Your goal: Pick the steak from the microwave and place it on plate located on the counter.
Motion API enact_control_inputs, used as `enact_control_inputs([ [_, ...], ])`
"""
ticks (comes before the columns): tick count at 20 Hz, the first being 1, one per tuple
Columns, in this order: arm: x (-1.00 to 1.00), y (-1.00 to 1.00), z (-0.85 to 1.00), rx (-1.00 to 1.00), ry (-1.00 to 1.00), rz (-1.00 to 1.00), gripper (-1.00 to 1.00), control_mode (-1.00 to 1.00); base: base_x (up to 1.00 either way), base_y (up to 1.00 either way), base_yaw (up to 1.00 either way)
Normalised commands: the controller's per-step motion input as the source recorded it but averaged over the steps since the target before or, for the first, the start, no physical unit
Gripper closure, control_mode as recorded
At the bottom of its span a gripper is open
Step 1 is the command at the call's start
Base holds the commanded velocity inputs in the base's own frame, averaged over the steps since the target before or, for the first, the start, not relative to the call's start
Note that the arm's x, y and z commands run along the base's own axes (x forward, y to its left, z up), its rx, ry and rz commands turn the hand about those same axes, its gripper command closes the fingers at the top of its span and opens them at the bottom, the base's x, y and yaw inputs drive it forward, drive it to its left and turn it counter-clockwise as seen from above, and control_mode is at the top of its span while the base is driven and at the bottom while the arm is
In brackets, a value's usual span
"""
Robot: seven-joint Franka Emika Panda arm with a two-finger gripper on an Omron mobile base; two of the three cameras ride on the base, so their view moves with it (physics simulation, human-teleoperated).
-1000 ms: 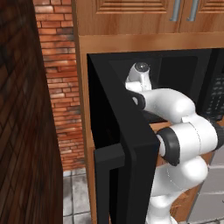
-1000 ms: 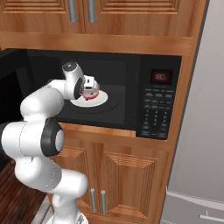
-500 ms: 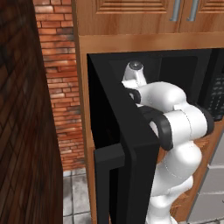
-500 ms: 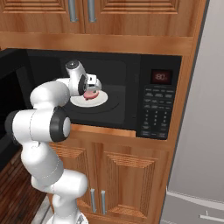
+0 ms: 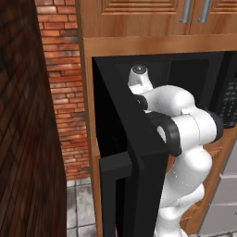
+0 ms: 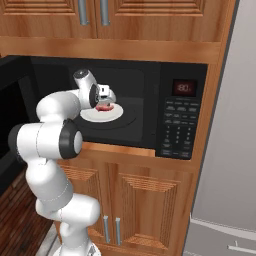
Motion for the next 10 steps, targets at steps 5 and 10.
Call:
enact_control_inputs([
  [5, 0.04, -0.14, -0.22, 0.00, 0.01, 0.00, -1.00, -1.00, 0.00, 0.00, 0.00],
  [10, 0.11, -0.29, -0.30, 0.00, 0.00, 0.00, -1.00, -1.00, 0.00, 0.00, 0.00],
])
